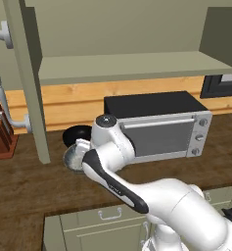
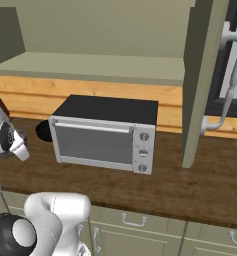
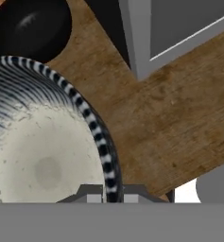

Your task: Pick up the bowls on the counter and stack them on top of one another in the open cabinet. Place the smaller bowl on top of the larger bowl.

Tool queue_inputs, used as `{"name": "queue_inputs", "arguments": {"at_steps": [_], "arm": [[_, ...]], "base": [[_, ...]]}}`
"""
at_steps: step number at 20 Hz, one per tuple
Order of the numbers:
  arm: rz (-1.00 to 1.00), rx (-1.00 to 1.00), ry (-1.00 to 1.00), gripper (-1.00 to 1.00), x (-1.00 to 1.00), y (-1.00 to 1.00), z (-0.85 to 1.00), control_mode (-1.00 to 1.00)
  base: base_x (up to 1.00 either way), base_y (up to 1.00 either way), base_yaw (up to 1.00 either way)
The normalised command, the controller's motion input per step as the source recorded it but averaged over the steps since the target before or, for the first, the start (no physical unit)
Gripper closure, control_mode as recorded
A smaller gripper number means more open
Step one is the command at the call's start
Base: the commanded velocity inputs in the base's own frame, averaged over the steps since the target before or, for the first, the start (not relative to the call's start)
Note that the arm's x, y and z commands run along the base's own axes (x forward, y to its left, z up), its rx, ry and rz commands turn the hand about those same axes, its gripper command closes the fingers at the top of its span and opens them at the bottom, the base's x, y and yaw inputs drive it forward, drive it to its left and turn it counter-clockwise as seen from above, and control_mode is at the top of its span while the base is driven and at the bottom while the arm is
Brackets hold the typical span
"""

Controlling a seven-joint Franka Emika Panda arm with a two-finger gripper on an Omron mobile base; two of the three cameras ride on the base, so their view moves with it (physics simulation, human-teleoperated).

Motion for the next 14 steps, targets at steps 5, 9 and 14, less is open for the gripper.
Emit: {"name": "queue_inputs", "arguments": {"at_steps": [5, 9, 14], "arm": [[-0.28, 0.01, -0.02, 1.00, -0.01, 0.00, 0.12, -1.00], [-0.33, 0.09, -0.03, 1.00, 0.00, 0.00, 0.00, -1.00], [-0.29, 0.15, -0.07, 1.00, 0.02, 0.02, 0.00, -1.00]], "base": [[0.00, 0.00, 0.00], [0.00, 0.00, 0.00], [0.00, 0.00, 0.00]]}}
